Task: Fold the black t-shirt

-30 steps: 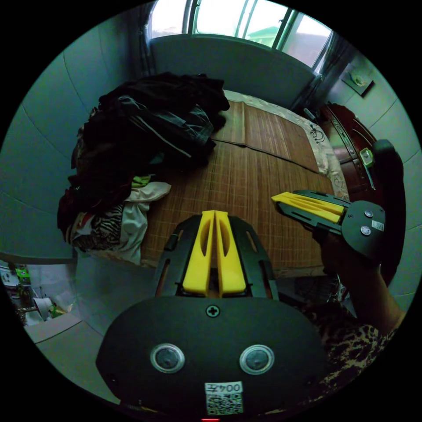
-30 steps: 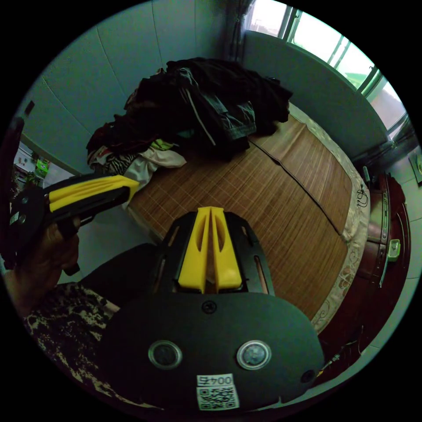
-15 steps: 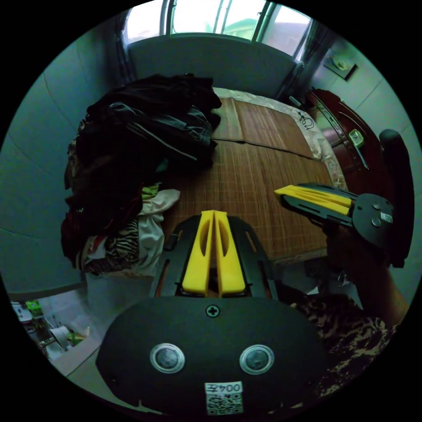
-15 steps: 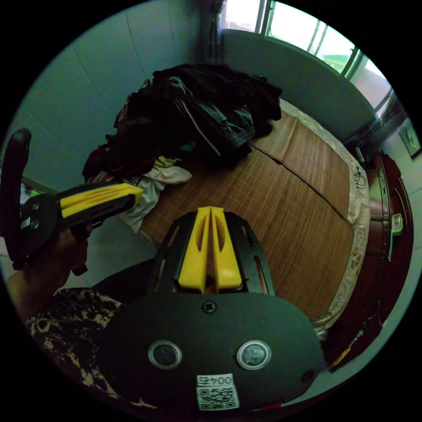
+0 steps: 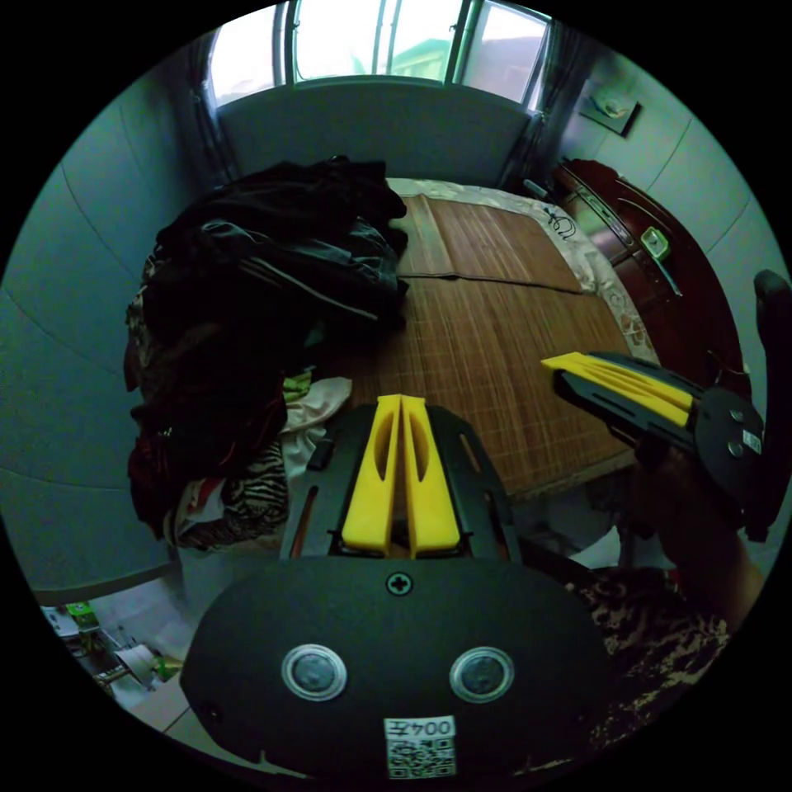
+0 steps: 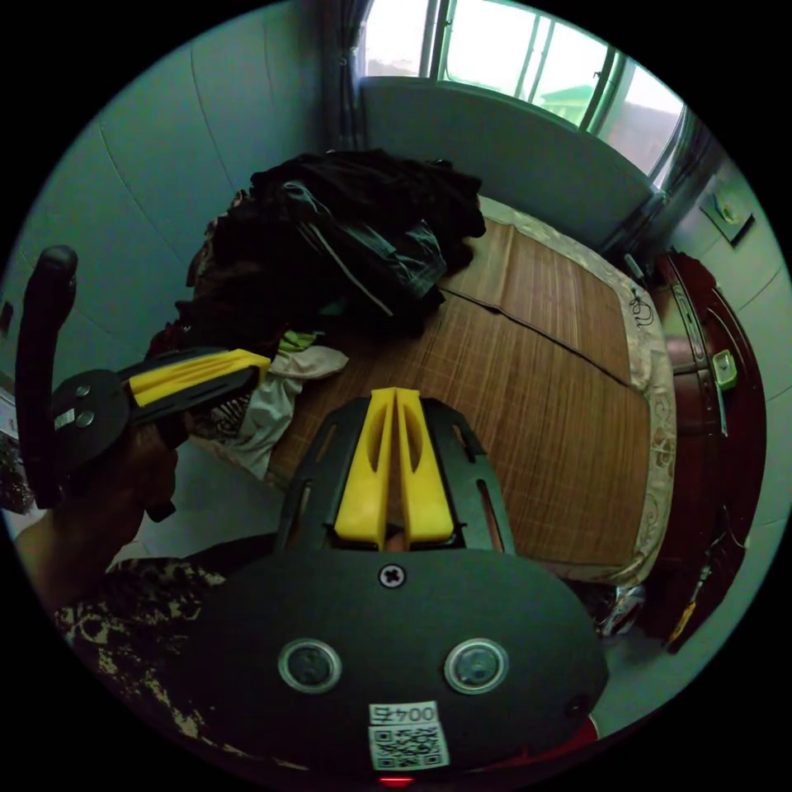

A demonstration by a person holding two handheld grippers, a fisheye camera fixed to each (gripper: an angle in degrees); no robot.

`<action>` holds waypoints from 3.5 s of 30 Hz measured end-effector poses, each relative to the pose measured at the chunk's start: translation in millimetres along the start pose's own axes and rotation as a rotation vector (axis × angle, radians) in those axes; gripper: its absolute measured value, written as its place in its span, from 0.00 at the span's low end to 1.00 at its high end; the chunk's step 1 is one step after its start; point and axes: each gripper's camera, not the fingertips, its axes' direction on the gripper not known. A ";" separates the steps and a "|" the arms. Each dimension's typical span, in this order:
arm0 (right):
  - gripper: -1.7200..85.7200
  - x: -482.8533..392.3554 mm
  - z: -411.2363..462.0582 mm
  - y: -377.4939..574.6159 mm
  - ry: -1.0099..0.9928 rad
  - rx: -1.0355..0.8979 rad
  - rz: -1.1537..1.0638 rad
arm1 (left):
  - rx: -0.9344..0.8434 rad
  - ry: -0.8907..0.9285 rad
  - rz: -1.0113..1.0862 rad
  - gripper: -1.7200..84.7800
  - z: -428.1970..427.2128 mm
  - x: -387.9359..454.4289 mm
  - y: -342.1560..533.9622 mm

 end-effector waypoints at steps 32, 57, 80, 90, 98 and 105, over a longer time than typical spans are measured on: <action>0.01 -257.8 -21.4 -63.2 -0.155 0.071 -0.357 | 0.011 -0.174 -0.357 0.02 -34.6 -226.1 153.6; 0.01 -378.2 22.7 -114.5 -0.123 0.019 -0.396 | 0.030 -0.159 -0.363 0.02 -19.8 -328.4 191.5; 0.08 -464.3 127.0 -142.2 -0.218 -0.011 -0.453 | 0.019 -0.180 -0.390 0.03 15.5 -408.1 222.9; 0.12 -529.4 288.4 -183.5 -0.277 -0.094 -0.588 | -0.072 -0.155 -0.345 0.09 64.4 -479.3 252.1; 0.14 -570.5 371.0 -195.2 -0.422 -0.166 -0.497 | -0.081 -0.106 -0.324 0.10 102.7 -536.9 257.4; 0.15 -549.8 441.7 -165.8 -0.805 -0.311 0.071 | -0.089 -0.094 -0.317 0.10 131.3 -572.6 253.3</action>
